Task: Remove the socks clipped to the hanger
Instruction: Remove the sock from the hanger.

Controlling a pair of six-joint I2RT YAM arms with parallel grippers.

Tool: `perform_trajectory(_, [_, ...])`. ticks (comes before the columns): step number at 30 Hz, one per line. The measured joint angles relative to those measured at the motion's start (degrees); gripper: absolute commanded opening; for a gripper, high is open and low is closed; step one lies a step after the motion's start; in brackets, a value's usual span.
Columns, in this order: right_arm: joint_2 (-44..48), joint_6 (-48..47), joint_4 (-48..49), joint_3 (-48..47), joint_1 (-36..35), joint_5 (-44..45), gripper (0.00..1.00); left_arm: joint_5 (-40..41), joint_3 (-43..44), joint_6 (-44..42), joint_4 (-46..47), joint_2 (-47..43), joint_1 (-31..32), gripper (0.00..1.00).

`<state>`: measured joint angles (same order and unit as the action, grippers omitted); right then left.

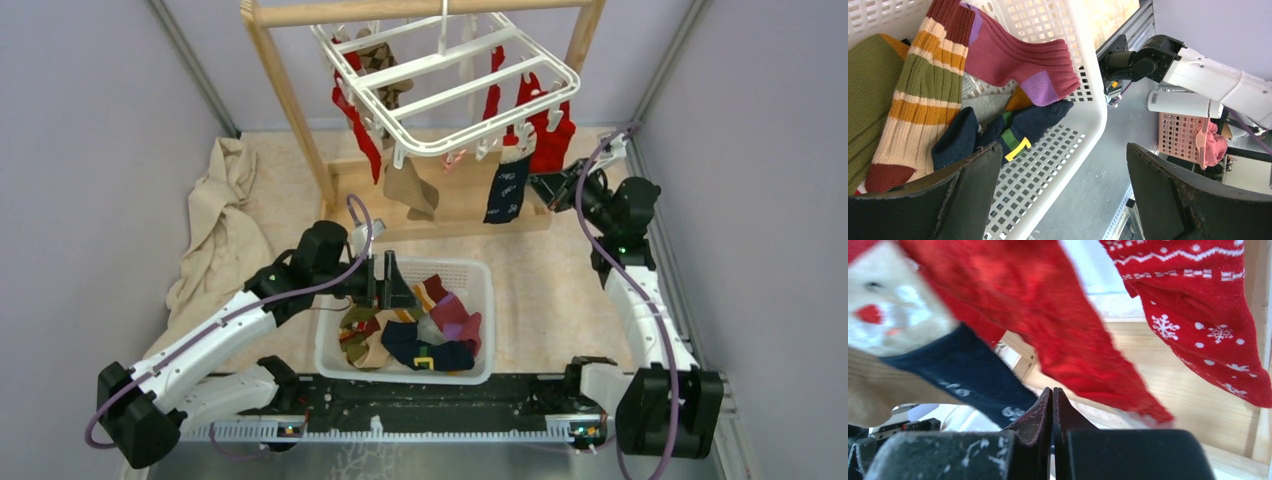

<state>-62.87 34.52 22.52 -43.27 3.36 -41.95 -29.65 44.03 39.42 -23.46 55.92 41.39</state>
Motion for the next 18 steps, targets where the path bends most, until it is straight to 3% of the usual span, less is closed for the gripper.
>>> perform_trajectory(7, [10.9, -3.8, -11.8, 0.1, -0.2, 4.0, 0.03, -0.7, 0.0, 0.9, 1.7, 0.0, 0.0, 0.99])
perform_trajectory(8, [12.0, -4.3, -13.6, 0.1, -0.2, 4.9, 0.18, -0.7, 0.0, 1.0, 1.9, 0.0, 0.0, 0.99])
perform_trajectory(9, [13.2, -5.0, -15.5, 0.0, -0.3, 6.1, 0.41, -0.8, 0.0, 1.1, 2.1, 0.0, 0.0, 0.99])
perform_trajectory(10, [14.0, -5.6, -17.4, 0.0, -0.3, 7.2, 0.76, -0.9, 0.0, 1.2, 2.2, 0.1, 0.0, 0.99])
perform_trajectory(11, [14.6, -6.3, -19.6, -0.2, -0.3, 8.7, 0.96, -1.0, 0.0, 1.3, 2.4, 0.1, 0.0, 0.99])
perform_trajectory(18, [14.8, -7.2, -29.6, -2.9, -0.3, 18.8, 0.99, -1.5, 0.0, 1.5, 2.9, 0.2, 0.0, 0.99])
